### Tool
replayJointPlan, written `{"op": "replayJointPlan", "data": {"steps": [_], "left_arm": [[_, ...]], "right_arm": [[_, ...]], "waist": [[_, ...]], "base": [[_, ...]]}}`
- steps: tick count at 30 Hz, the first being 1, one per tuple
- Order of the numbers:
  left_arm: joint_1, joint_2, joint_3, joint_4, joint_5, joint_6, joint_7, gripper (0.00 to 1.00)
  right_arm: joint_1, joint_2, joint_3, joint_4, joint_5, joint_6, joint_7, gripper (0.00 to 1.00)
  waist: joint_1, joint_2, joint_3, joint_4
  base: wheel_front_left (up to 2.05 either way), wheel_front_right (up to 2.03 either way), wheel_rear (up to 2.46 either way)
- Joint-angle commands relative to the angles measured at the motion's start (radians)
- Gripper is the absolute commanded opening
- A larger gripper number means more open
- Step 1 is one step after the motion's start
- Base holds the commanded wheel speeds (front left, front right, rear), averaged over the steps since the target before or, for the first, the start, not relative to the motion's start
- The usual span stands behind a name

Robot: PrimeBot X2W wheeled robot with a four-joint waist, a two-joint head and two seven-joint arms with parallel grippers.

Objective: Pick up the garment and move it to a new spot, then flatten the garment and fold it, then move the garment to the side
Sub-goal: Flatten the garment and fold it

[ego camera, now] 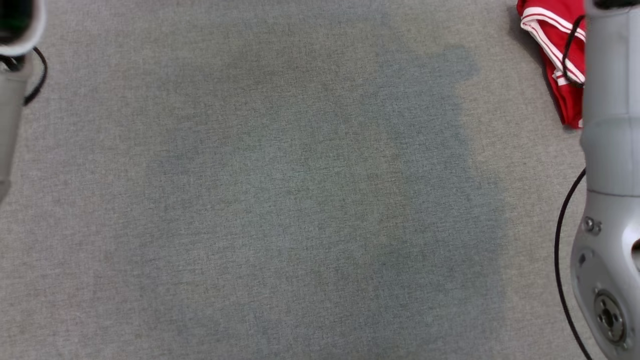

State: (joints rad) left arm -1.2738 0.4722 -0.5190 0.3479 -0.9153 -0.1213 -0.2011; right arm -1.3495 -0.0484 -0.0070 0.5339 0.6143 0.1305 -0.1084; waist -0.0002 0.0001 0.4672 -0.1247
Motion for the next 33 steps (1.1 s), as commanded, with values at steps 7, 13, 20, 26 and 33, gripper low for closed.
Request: {"op": "replayJointPlan", "data": {"steps": [7, 13, 20, 26, 33], "left_arm": [[0.249, -0.028, -0.093, 0.044, -0.006, -0.012, -0.057, 0.0], [0.535, -0.023, -0.267, 0.076, -0.002, -0.011, -0.053, 0.0], [0.752, 0.007, -0.436, 0.084, -0.047, -0.008, -0.015, 0.0], [0.911, 0.041, -0.469, 0.031, -0.123, 0.013, 0.036, 0.0], [1.059, 0.134, -0.487, -0.168, -0.206, 0.102, 0.137, 0.0]], "right_arm": [[0.252, -0.005, 0.066, 0.08, 0.117, 0.0, 0.037, 0.0], [0.551, -0.029, 0.083, 0.102, 0.066, 0.001, 0.049, 0.0], [0.852, -0.106, 0.098, 0.008, -0.054, 0.0, 0.098, 0.0], [1.108, -0.092, 0.013, -0.167, -0.162, 0.0, 0.262, 0.0], [1.415, -0.029, -0.091, -0.505, -0.237, 0.0, 0.58, 0.0]], "waist": [[0.0002, -0.0001, -0.013, -0.001], [0.0002, -0.0001, -0.074, 0.005], [0.0002, -0.0001, -0.203, 0.026], [0.0002, -0.0001, -0.309, 0.049], [0.0002, -0.0001, -0.39, 0.074]], "base": [[0.0, 0.0, 0.0], [0.0, 0.0, 0.0], [0.0, 0.0, 0.0], [0.0, 0.0, 0.0], [0.0, 0.0, 0.0]]}}
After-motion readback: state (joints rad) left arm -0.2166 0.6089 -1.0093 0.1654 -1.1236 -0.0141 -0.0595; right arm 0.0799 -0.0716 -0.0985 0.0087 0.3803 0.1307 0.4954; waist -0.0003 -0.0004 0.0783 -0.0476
